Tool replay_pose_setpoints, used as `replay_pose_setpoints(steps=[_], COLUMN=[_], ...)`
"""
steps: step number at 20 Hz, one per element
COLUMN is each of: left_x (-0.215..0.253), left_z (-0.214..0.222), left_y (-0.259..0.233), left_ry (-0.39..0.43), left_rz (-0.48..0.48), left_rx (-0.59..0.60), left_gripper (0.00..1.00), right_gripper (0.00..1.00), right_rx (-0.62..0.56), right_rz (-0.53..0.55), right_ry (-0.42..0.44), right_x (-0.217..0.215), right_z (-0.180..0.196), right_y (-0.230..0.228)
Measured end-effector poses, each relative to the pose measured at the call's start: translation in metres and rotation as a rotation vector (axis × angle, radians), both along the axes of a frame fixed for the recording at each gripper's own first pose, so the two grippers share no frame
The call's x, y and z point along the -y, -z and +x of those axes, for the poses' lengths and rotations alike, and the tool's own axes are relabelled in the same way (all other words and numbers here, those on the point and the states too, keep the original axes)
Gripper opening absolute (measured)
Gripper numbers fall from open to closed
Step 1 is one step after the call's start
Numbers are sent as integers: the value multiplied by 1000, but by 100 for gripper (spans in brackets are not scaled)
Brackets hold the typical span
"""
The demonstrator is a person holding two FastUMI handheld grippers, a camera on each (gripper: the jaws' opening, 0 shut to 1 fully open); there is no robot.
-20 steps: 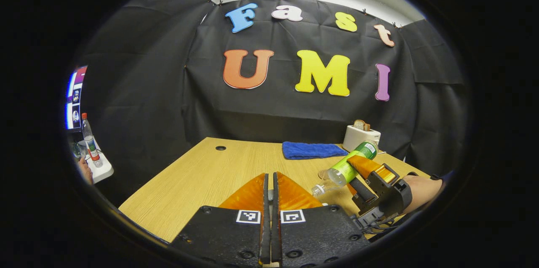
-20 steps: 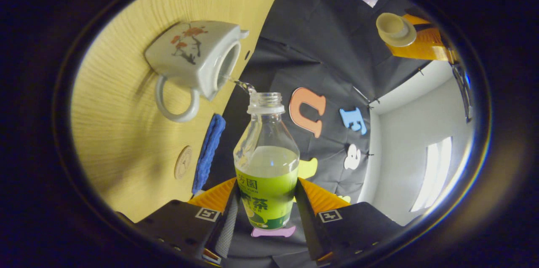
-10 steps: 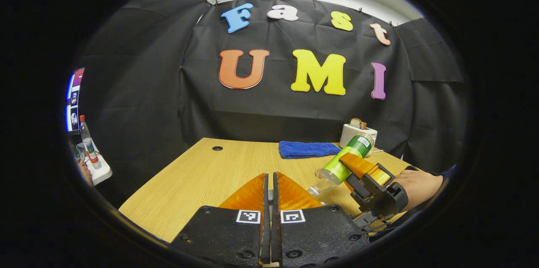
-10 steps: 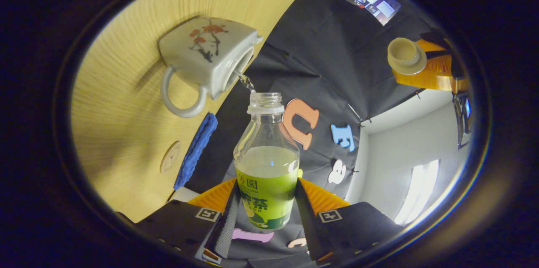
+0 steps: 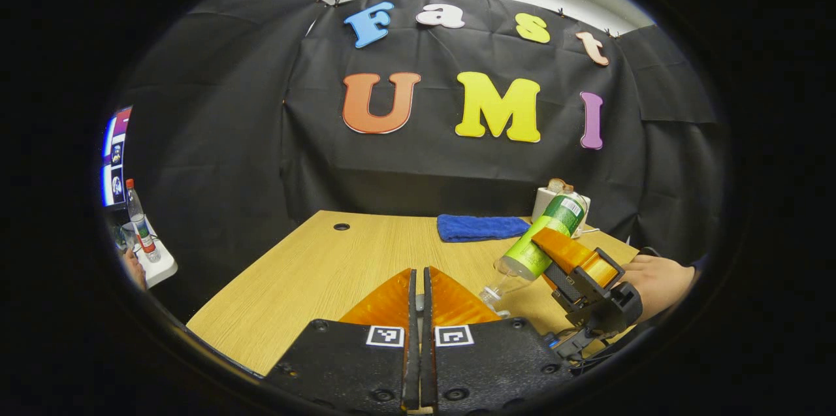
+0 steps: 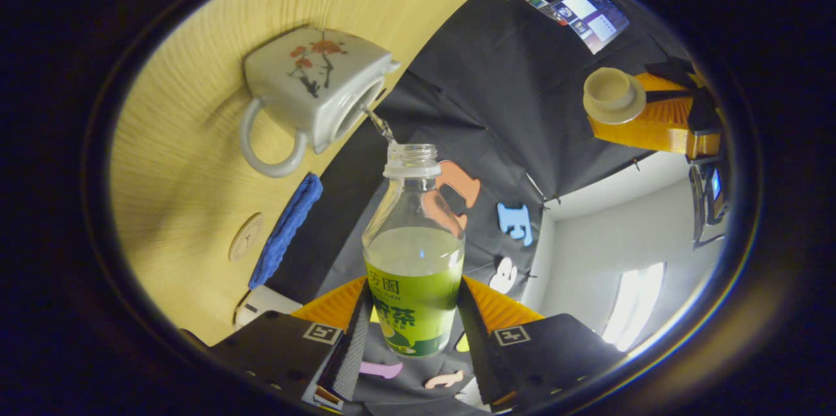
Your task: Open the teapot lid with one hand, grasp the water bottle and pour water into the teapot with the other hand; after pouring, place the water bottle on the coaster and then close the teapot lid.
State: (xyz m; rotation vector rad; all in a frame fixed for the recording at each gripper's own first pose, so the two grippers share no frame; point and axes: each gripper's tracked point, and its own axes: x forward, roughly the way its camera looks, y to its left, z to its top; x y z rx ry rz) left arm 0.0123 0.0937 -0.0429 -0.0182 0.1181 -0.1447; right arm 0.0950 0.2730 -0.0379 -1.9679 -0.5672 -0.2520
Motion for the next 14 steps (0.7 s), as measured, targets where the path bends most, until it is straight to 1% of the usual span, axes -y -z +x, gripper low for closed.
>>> replay_pose_setpoints(steps=[3, 4, 10, 11, 12, 13, 14], left_x=[0, 0, -4, -2, -1, -1, -2], left_z=[1, 1, 2, 3, 1, 0, 2], left_y=[0, 1, -1, 0, 1, 1, 0], left_ry=[2, 2, -16, -13, -8, -9, -11], left_rz=[1, 3, -2, -4, -4, -3, -2], left_rx=[1, 1, 4, 0, -2, -2, 0], left_gripper=[3, 3, 3, 3, 3, 3, 4], right_gripper=[69, 70, 71, 69, 69, 71, 69], right_rx=[3, 4, 16, 16, 16, 17, 17], right_rz=[1, -1, -12, -14, -15, -16, -15], right_ry=[3, 4, -1, 1, 0, 0, -1], right_x=[-1, -1, -6, -6, -6, -7, -7], right_z=[1, 3, -1, -1, 0, 0, 0], right_y=[-2, -3, -5, -5, -5, -5, -5])
